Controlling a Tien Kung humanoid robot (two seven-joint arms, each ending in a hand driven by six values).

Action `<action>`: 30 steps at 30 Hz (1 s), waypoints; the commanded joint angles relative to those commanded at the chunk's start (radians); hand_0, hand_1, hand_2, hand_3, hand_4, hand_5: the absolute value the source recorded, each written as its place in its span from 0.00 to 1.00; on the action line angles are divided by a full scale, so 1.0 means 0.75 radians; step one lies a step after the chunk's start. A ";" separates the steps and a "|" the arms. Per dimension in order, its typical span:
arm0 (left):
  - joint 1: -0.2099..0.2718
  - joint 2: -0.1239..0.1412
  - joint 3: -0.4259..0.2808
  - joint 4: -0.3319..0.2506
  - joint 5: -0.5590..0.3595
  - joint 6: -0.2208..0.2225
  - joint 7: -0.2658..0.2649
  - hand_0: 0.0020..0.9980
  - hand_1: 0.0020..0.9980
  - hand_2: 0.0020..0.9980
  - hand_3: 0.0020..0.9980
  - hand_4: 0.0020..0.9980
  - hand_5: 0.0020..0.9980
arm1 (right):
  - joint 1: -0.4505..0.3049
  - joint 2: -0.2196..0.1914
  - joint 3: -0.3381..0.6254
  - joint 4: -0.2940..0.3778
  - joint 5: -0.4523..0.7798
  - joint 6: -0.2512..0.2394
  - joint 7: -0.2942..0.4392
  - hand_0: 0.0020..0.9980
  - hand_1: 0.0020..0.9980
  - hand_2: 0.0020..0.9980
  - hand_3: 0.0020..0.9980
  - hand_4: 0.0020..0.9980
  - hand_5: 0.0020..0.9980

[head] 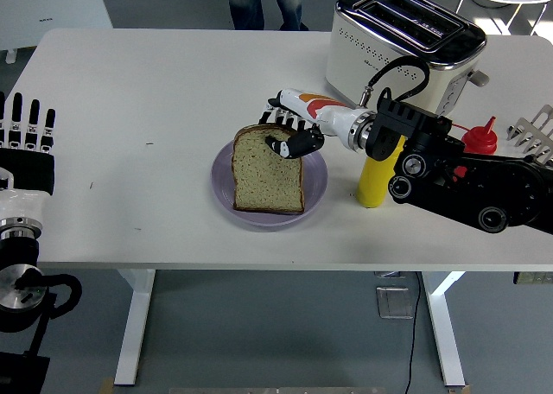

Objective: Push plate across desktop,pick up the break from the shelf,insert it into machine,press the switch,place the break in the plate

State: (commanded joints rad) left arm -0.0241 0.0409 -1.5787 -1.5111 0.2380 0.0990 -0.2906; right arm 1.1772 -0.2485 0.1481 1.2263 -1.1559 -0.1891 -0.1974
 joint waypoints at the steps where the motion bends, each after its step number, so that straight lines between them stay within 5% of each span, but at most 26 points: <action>1: 0.000 0.000 0.000 0.000 0.000 0.000 0.000 0.89 0.89 0.88 0.78 0.54 1.00 | 0.001 0.001 -0.001 -0.003 -0.001 0.002 0.002 0.40 0.47 0.50 0.55 0.45 0.04; 2: 0.000 0.000 -0.001 0.000 0.000 0.000 0.000 0.89 0.89 0.88 0.78 0.54 1.00 | 0.000 0.002 -0.003 -0.008 -0.001 0.003 0.007 0.40 0.47 0.50 0.55 0.45 0.04; 3: 0.000 0.000 -0.002 0.000 0.000 0.000 0.000 0.89 0.89 0.88 0.78 0.54 1.00 | 0.000 0.003 -0.004 -0.012 -0.002 0.005 0.011 0.52 0.60 0.60 0.71 0.51 0.05; 8: -0.002 0.000 -0.003 0.000 0.000 0.000 0.000 0.89 0.89 0.88 0.78 0.54 1.00 | 0.000 0.008 -0.006 -0.033 -0.018 -0.009 0.051 0.52 0.60 0.60 0.71 0.51 0.05; 9: -0.002 0.000 -0.003 0.000 0.000 0.000 0.000 0.89 0.89 0.88 0.78 0.54 1.00 | 0.000 0.008 -0.007 -0.034 -0.020 -0.012 0.054 0.68 0.70 0.73 0.81 0.58 0.09; 15: -0.001 0.000 -0.003 0.000 0.000 -0.001 -0.001 0.89 0.89 0.88 0.78 0.54 1.00 | 0.001 0.012 0.000 -0.047 -0.037 -0.053 0.094 0.68 0.70 0.73 0.81 0.58 0.09; 16: -0.001 -0.001 -0.004 0.000 0.000 -0.001 -0.001 0.89 0.89 0.88 0.78 0.54 1.00 | 0.001 0.011 0.001 -0.048 -0.040 -0.055 0.096 0.78 0.78 0.85 0.89 0.66 0.16; 30: -0.003 0.000 -0.005 -0.001 -0.001 -0.001 -0.003 0.89 0.89 0.88 0.78 0.54 1.00 | -0.003 -0.024 0.078 0.022 -0.083 -0.078 0.097 0.81 0.79 0.86 0.89 0.69 0.19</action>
State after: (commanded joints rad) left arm -0.0263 0.0412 -1.5824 -1.5117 0.2372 0.0979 -0.2925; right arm 1.1749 -0.2665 0.2064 1.2431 -1.2183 -0.2474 -0.1243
